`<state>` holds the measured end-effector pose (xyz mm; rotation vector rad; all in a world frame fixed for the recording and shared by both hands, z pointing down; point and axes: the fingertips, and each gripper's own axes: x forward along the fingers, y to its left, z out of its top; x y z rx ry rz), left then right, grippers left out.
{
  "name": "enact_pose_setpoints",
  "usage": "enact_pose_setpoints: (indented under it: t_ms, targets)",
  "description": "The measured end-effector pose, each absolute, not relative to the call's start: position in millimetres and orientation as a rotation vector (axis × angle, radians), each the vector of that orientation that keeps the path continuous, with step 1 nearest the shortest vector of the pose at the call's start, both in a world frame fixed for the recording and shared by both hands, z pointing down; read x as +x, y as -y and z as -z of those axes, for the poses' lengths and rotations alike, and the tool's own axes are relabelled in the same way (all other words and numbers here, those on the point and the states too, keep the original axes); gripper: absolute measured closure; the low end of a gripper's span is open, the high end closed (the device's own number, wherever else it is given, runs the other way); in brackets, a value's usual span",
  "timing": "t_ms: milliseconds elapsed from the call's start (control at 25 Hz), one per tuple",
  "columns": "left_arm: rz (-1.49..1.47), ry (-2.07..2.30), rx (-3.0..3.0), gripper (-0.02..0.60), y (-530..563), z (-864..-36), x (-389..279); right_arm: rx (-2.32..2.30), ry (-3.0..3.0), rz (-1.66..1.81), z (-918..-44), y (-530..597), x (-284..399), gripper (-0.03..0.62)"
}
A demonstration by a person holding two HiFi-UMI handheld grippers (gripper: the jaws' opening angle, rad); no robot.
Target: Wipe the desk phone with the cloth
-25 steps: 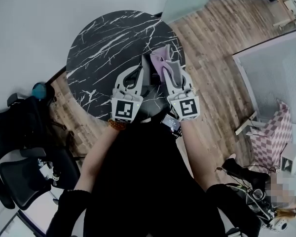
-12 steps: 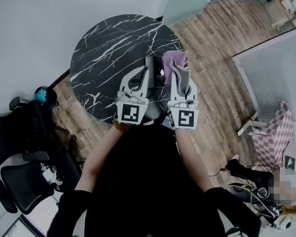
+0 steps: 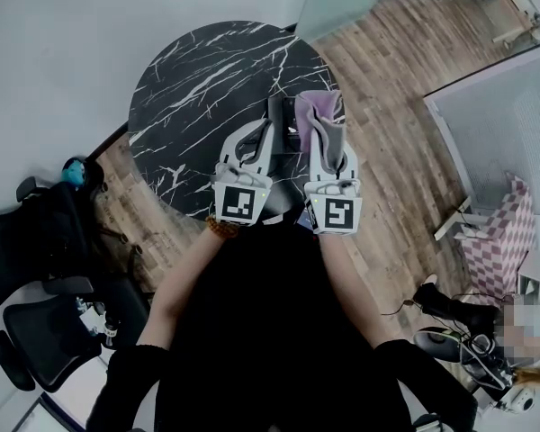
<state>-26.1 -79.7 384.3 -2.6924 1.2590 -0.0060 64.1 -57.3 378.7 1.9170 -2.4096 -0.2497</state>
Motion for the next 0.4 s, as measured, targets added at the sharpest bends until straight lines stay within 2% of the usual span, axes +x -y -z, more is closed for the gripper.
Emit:
enact_pose_setpoints:
  t_ms: [400]
  targets:
    - [0.005,-1.272,-2.709,0.565,82.1,-389.8,-29.5,1.909,2.407,0.215,-385.4,56.3,65.3,0.53]
